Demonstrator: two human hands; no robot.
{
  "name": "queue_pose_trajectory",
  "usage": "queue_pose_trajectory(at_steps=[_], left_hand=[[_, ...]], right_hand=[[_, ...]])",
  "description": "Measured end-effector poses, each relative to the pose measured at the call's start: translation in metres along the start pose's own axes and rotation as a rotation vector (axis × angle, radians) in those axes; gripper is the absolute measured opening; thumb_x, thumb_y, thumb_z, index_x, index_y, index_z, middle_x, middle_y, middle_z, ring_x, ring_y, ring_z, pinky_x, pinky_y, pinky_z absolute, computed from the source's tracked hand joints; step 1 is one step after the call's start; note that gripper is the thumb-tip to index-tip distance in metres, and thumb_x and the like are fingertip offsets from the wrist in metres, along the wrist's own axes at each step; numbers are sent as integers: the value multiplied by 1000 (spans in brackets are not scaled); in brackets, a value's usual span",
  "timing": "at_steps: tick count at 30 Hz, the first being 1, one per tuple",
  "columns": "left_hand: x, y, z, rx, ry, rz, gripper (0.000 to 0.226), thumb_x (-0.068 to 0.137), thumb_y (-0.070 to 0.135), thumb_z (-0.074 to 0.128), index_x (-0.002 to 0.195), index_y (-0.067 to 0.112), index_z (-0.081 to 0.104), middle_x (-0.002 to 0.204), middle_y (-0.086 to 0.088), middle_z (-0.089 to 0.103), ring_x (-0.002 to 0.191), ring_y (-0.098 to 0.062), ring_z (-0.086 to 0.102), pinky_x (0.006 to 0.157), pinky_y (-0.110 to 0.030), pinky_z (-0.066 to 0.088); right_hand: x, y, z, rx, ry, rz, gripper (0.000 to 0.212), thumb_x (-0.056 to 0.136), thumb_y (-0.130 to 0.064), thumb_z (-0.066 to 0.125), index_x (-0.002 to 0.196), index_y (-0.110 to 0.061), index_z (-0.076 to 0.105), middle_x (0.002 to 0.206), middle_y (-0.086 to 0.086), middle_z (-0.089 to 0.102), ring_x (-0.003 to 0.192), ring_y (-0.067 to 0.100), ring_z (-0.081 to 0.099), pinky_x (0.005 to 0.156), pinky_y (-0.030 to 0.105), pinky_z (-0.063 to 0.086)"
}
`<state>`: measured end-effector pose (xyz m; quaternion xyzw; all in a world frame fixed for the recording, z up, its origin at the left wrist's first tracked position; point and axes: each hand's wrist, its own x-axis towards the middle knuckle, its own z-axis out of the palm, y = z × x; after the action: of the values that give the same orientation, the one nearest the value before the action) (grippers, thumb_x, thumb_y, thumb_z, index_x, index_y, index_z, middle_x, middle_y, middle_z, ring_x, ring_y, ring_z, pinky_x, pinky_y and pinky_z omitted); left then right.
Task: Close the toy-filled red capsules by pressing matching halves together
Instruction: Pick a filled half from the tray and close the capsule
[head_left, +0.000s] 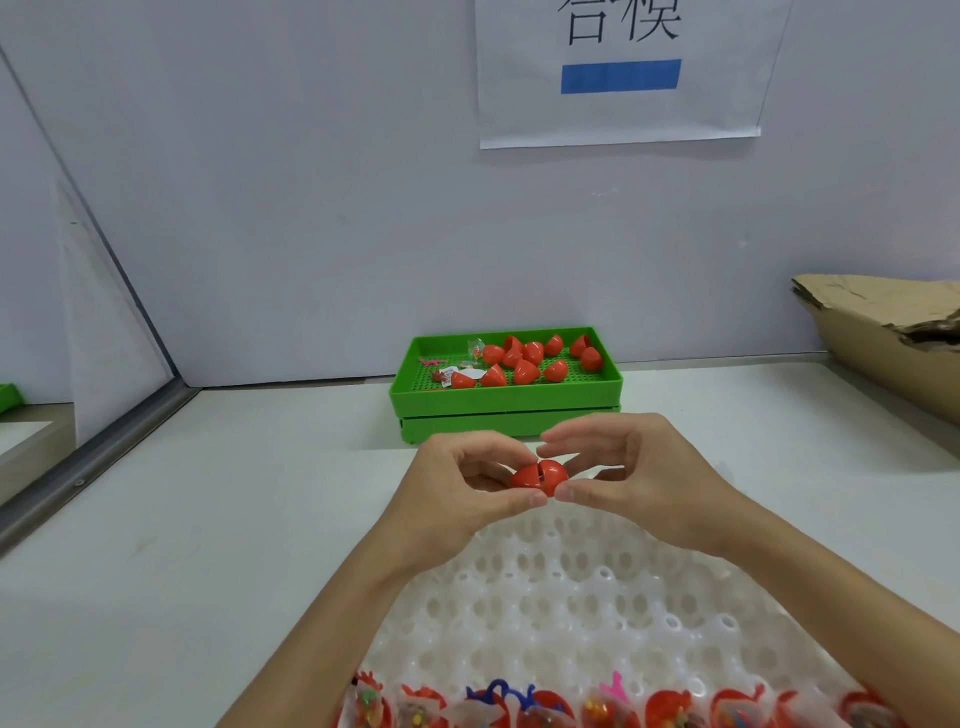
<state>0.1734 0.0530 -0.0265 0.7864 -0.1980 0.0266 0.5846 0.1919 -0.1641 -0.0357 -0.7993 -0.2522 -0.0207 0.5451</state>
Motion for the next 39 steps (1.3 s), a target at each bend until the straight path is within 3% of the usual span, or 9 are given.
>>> queue_pose_trajectory(at_steps=[6,20,29,34,39], left_hand=[[0,-1,-1,-25,6,-2,26,71,2,85,94,5,74,88,-8,76,81,-22,73,78,-27,59],[1,-6,-4,-6,-18,0,29,72,3,86,99,10,76,92,-5,77,87,-21,74,84,-30,58],[1,-6,-3,-8,-12,5,27,73,5,85,98,10,76,91,-4,77,86,-20,74,83,-29,59],[1,-6,-4,-18,-16,10,27,74,3,85,98,10,76,90,-3,77,86,-19,74,81,-25,58],[1,-7,-3,-28,-15,6,28,71,3,86,95,14,78,89,-2,78,83,-17,74,78,-23,57]], right_hand=[[-1,-3,1,-22,-96,-17,22,85,-15,79,103,-28,79,95,-9,78,90,11,75,85,32,60],[-1,-6,2,-91,-72,-58,20,84,-16,80,100,-28,81,89,-9,78,78,13,72,73,35,61],[-2,-7,1,-76,-55,-42,27,79,-14,84,100,-30,81,89,-9,78,76,14,71,70,33,61],[-2,-8,1,-83,-61,-40,26,80,-12,83,99,-29,81,88,-10,78,74,11,71,66,23,57],[-2,-9,2,-102,-58,-36,23,80,-14,83,98,-29,81,86,-10,78,71,10,70,67,24,58]])
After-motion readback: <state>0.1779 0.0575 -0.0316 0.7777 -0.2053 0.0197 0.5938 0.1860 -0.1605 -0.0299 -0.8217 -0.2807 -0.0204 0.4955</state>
